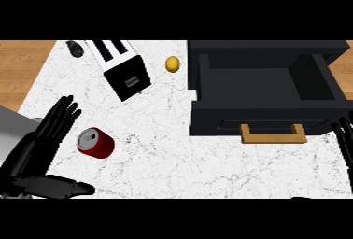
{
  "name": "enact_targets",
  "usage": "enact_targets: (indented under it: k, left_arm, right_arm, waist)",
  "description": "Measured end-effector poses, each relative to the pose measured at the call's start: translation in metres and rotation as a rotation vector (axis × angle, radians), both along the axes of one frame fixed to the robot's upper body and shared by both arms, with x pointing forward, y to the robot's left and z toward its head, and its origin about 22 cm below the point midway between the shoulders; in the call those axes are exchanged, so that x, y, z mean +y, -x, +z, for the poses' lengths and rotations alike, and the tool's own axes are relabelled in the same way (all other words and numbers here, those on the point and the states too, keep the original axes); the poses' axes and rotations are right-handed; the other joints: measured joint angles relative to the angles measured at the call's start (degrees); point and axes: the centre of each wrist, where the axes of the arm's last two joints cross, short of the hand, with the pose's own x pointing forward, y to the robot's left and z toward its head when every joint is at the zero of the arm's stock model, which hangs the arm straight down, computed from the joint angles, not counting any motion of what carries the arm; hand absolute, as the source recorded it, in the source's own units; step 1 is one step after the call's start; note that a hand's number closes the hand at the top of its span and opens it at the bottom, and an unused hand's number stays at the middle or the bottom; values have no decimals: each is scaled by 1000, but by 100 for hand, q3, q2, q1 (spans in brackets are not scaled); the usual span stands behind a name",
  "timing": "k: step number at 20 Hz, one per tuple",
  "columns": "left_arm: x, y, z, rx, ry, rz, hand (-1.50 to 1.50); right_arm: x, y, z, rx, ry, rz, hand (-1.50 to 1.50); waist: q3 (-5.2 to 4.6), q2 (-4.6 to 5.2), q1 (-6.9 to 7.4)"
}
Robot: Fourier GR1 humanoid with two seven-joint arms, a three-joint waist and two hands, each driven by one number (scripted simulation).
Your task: Pick up the can, place it into the drawer and close the drawer
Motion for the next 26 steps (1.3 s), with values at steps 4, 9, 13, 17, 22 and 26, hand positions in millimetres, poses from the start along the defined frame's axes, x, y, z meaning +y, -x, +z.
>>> enact_targets:
  k: [4, 9, 13, 17, 22, 26]
  left_arm:
    - [-1, -4, -21, 14, -4, 16, -150]
    - [15, -6, -42, 25, -12, 38, -150]
    - [22, -15, -58, 29, -17, 52, -150]
    - [31, -12, -73, 32, -30, 63, -150]
    - [44, -12, -91, 42, -40, 70, -150]
    - [50, -11, -107, 55, -44, 65, -150]
  right_arm:
    - [-2, 4, -5, 0, -1, 1, -150]
    - [0, 9, -13, -1, 4, 4, -150]
    - [3, 0, -19, -3, -1, 2, -150]
    - [0, -3, -16, -7, -2, 8, -150]
    - [-4, -7, -14, -7, 4, 8, -150]
    - [-9, -6, -12, -9, 1, 9, -150]
  waist:
    - [-1, -1, -5]
    - [0, 1, -4]
    - [0, 2, -3]
    - [-1, 1, 0]
    - [-1, 1, -2]
    - [-2, 0, -4]
